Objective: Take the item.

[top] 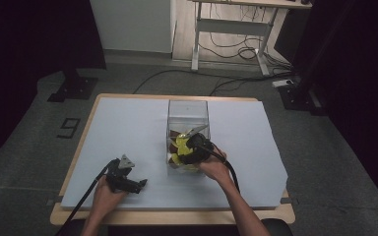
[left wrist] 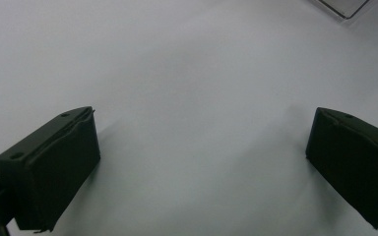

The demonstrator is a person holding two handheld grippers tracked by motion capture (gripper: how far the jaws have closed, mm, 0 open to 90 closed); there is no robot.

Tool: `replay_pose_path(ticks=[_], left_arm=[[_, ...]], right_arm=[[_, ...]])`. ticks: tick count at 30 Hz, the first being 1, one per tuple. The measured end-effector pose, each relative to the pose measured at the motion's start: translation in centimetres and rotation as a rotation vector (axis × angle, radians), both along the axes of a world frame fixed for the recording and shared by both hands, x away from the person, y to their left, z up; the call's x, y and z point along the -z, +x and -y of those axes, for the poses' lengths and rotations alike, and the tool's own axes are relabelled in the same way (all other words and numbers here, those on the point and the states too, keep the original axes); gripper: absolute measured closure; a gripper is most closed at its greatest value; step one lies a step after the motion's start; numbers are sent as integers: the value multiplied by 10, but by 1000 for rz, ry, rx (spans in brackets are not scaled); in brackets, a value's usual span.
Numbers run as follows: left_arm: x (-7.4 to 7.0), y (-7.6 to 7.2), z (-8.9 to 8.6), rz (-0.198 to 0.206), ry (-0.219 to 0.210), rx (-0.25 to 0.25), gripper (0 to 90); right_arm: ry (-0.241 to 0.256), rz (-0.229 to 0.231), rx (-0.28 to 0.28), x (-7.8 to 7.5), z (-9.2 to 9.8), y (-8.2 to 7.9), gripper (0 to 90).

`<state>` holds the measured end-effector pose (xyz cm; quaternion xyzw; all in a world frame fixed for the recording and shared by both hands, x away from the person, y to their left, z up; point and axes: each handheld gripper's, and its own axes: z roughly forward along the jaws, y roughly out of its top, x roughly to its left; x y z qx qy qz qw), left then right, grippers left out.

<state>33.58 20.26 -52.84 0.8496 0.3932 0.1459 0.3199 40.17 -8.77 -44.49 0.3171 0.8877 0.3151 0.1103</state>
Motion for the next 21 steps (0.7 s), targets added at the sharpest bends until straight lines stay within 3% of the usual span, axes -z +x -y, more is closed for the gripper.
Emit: replay_pose_path(ticks=[13,21], left_arm=[[0,0,0,1,0,-1,0],[0,0,0,1,0,-1,0]], right_arm=[[37,24,-7,-17,10,-8,393],[34,44,-19,-28,14,-13,393]])
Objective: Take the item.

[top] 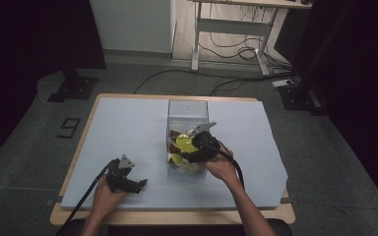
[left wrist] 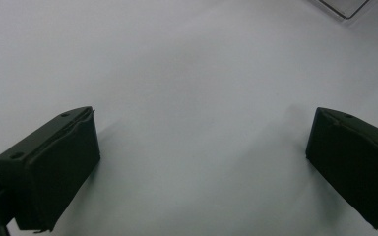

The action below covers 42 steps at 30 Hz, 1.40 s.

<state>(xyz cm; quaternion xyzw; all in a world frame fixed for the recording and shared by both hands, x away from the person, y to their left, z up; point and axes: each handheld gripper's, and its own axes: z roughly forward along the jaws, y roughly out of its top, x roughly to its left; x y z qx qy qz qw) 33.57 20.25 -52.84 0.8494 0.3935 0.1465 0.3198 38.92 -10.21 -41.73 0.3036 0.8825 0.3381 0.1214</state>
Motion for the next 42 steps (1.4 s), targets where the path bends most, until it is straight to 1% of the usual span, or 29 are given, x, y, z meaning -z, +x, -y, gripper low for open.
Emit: replay_pose_path(ticks=[6,11,12,17,28,30,42], left_arm=[[0,0,0,1,0,0,0],[0,0,0,1,-1,0,0],[0,0,0,1,0,0,0],[0,0,0,0,0,0,0],[0,0,0,0,0,0,0],[0,0,0,-1,-1,0,0],[0,0,0,1,0,0,0]], right_arm=[[6,16,-10,-7,2,-4,393],[8,25,-7,-11,5,-5,393],[13,28,3,-14,8,-5,393],[19,33,16,-18,15,-4,393],[20,54,43,-26,27,-4,393],[11,61,58,-29,32,-3,393],[12,77,116,-32,55,2,393]])
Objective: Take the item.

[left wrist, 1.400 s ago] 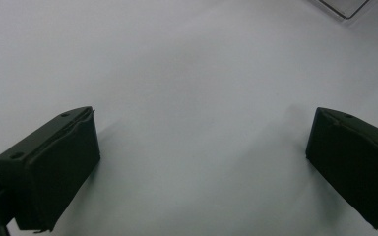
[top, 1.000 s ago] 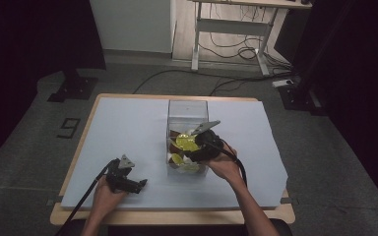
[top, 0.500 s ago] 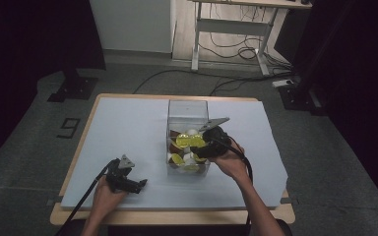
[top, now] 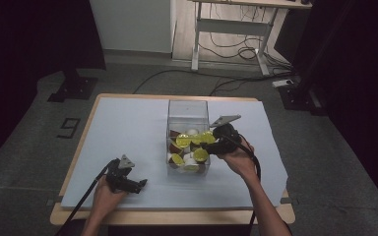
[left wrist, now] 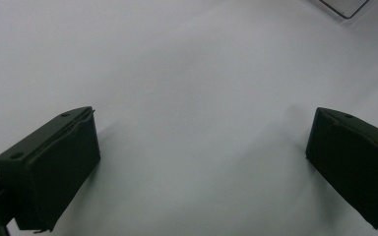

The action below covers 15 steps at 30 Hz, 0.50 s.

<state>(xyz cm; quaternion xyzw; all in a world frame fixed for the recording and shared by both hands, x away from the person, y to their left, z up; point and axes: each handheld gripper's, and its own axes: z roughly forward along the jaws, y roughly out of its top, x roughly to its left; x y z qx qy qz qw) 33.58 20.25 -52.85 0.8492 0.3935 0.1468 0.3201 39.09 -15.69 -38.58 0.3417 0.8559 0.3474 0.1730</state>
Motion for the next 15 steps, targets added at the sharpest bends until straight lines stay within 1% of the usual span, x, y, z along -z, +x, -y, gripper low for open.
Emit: replay_pose_path(ticks=[7,15], left_arm=[[0,0,0,-1,-1,0,0],[0,0,0,-2,0,1,0]], right_arm=[[3,5,24,1,14,2,393],[-5,12,45,4,28,2,393]])
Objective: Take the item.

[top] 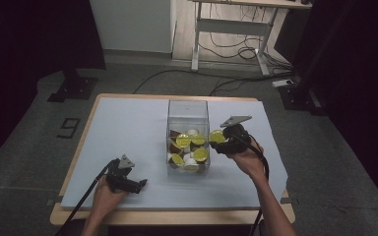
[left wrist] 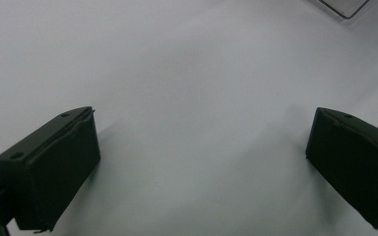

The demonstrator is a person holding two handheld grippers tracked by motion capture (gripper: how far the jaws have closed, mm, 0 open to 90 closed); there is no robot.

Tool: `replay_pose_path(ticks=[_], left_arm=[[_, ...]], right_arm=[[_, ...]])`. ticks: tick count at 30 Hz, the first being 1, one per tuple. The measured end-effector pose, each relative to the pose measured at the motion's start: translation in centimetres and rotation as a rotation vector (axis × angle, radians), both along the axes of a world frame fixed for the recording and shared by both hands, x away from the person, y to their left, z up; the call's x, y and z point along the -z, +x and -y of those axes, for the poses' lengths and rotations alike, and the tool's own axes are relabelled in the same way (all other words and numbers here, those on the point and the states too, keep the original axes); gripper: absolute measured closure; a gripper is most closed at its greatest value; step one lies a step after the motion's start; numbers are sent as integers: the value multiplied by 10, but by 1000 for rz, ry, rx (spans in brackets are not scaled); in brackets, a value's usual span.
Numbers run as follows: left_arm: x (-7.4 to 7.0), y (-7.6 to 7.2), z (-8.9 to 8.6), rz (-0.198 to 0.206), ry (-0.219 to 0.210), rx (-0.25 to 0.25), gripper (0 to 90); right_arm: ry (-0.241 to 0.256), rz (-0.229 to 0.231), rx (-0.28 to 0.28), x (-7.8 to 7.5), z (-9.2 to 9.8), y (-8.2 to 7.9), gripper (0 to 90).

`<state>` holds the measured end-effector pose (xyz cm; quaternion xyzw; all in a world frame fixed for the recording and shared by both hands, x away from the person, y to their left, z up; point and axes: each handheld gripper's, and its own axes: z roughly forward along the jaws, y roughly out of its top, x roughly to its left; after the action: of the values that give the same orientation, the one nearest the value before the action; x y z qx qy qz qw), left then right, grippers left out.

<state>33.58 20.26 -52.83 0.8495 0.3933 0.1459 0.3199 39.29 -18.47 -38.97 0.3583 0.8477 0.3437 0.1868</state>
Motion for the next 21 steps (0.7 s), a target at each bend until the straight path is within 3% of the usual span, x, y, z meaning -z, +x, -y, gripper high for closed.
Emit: replay_pose_path(ticks=[21], left_arm=[[0,0,0,1,0,0,0]], right_arm=[[2,5,59,7,39,-5,393]])
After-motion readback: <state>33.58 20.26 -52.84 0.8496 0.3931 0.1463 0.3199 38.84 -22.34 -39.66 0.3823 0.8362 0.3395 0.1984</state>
